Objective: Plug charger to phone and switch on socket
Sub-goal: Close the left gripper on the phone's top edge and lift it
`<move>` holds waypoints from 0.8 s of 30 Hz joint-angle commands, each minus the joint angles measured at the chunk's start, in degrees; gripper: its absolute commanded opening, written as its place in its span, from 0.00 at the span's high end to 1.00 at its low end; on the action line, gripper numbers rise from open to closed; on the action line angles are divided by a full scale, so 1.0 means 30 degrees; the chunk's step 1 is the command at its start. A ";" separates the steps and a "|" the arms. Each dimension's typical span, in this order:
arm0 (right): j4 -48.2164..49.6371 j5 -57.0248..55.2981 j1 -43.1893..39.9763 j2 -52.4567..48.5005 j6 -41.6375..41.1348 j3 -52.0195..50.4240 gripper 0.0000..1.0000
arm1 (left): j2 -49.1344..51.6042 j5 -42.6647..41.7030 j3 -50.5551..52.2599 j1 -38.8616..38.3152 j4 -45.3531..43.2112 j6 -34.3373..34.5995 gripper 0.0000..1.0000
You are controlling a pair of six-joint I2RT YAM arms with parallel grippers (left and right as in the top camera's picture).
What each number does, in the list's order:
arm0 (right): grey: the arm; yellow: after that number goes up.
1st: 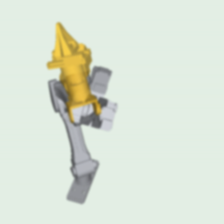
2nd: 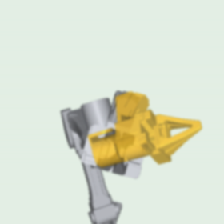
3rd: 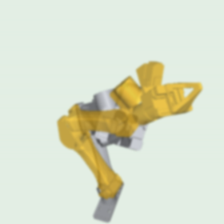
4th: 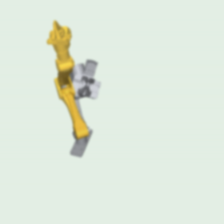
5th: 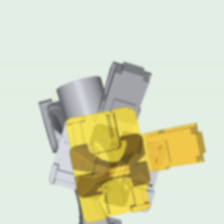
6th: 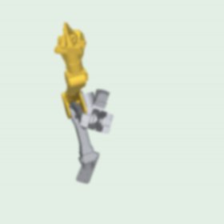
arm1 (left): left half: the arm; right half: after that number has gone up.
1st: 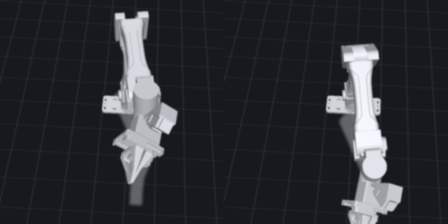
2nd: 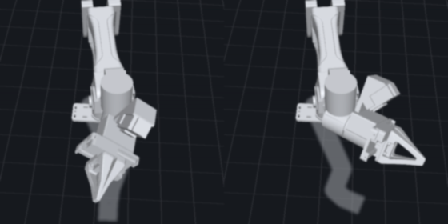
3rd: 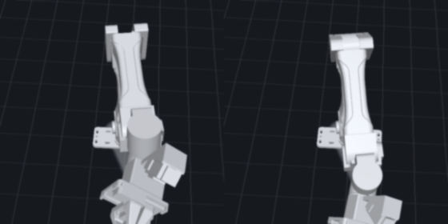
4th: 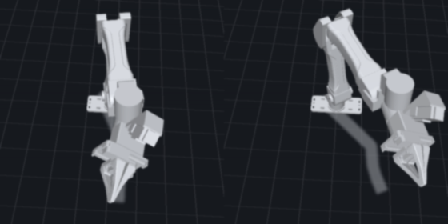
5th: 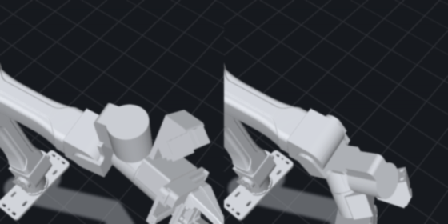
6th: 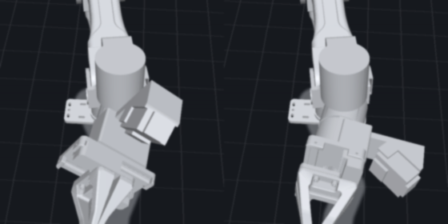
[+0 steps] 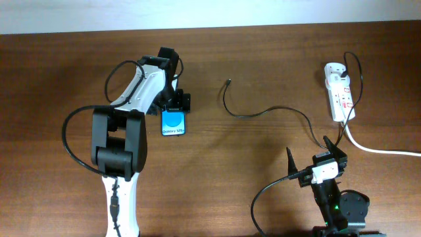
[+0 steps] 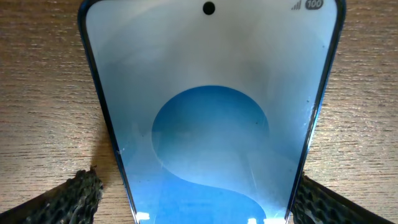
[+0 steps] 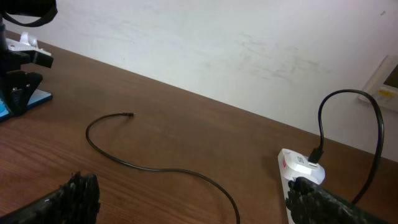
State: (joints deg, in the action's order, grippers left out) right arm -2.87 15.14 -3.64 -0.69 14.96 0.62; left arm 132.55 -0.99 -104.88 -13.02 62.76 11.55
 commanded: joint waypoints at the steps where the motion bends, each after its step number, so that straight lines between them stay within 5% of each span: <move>1: -0.0087 0.0248 0.0117 0.0109 -0.0204 -0.0102 0.01 | 0.0641 -0.0087 -0.0051 -0.0036 -0.0160 0.0219 0.01; 7: -0.0087 0.0248 0.0117 0.0109 -0.0204 -0.0102 0.01 | 0.0962 -0.0095 -0.0044 -0.0670 -0.0233 0.1217 0.02; 15: -0.0087 0.0248 0.0117 0.0109 -0.0204 -0.0102 0.02 | 0.1202 -0.0073 0.0000 -0.0743 -0.0423 0.1290 0.27; 24: -0.0087 0.0248 0.0117 0.0109 -0.0204 -0.0102 0.02 | 0.0838 -0.0073 -0.2812 -0.0736 0.1202 0.1282 0.39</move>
State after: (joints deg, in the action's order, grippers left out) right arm -2.85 15.14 -3.64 -0.69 14.96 0.62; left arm 134.52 -0.25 -108.75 -15.00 64.93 15.20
